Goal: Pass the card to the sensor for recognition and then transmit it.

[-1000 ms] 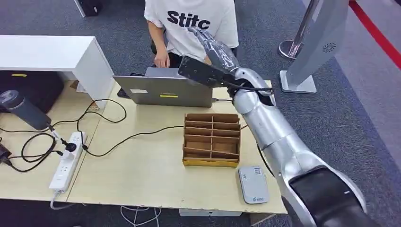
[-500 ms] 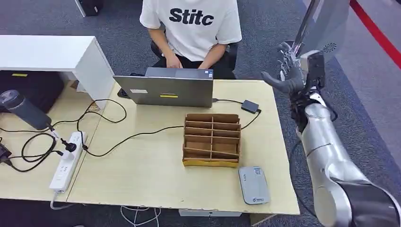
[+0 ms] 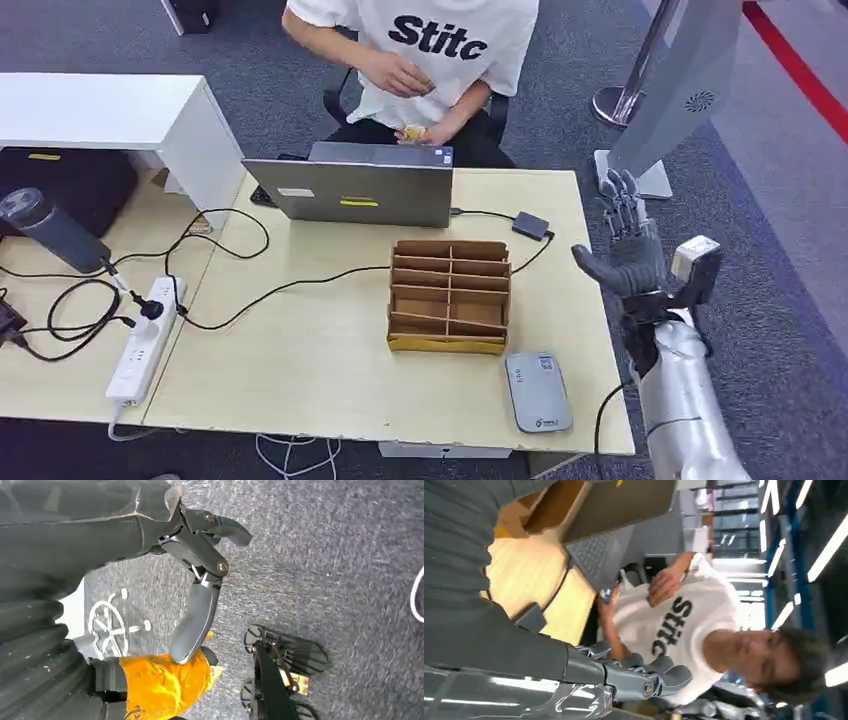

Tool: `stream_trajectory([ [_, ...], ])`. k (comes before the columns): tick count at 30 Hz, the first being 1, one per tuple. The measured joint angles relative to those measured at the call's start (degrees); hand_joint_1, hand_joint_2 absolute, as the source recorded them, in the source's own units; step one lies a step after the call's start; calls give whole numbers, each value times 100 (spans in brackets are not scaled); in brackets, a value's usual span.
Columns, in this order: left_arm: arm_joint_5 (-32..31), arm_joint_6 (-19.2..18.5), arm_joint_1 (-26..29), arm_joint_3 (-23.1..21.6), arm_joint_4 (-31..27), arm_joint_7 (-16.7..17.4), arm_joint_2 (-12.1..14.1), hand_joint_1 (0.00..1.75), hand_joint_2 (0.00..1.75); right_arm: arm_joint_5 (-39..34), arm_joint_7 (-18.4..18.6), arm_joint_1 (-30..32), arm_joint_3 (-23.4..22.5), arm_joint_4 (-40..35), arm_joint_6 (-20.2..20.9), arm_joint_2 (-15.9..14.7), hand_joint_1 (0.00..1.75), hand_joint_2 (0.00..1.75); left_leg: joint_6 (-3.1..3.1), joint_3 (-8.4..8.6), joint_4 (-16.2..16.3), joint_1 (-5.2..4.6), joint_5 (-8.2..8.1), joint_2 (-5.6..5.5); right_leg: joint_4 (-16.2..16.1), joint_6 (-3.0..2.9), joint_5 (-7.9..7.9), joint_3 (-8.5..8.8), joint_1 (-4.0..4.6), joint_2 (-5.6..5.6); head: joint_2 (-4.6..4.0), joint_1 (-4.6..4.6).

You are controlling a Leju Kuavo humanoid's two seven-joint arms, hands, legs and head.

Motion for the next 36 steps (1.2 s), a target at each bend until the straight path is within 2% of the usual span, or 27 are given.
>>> stream_trajectory([
  [4, 72, 53, 10, 171, 0, -83, -46, 0, 175, 536, -55, 963, 171, -1451, -410, 302, 0, 175, -6, 0, -1, 0, -6, 1, 0, 0, -5, -3, -1, 3, 0, 0],
  [8, 114, 138, 34, 337, 0, -90, -105, 0, 175, 1390, -188, 1795, 539, -2825, -1359, 540, 0, 175, -6, 1, -2, 0, -13, 1, 0, -3, -14, -3, -1, 3, 0, -2],
  [12, 116, 144, 39, 420, 0, -90, -140, 0, 175, 1499, -203, 2200, 710, -3575, -1502, 621, 0, 175, -5, 1, -2, -2, -14, 2, 0, 0, -16, 0, -2, 4, 0, 0],
  [14, 116, 144, 40, 468, 0, -90, -146, 0, 175, 1560, -205, 2305, 771, -3803, -1578, 628, 0, 175, -5, 3, -1, -3, -14, 4, -1, 0, -16, 1, -3, 5, 0, -2],
  [16, 120, 149, 38, 503, -2, -90, -155, 0, 175, 1762, -225, 2392, 796, -3959, -1830, 650, 0, 175, -5, 6, -1, -6, -14, 4, -1, 0, -16, 2, -4, 4, 0, -2],
  [26, -44, 206, 48, 665, 0, -96, -210, 0, 175, 3375, -264, 3009, 1049, -4822, -3872, 665, 0, 175, -3, 7, -2, -5, -16, 4, -1, 0, -18, 3, -3, 4, 0, -2],
  [33, -199, 206, 44, 748, 0, -79, -219, 0, 175, 4045, -262, 3279, 1287, -5322, -4904, 665, 0, 175, -3, 8, -2, -5, -16, 4, -1, 0, -18, 4, -4, 5, 0, -2],
  [36, -242, 190, 42, 783, 0, -76, -219, 0, 175, 4247, -177, 3345, 1373, -5445, -5161, 665, 0, 175, -3, 9, -2, -5, -16, 5, -1, 0, -18, 5, -4, 5, 0, -2],
])
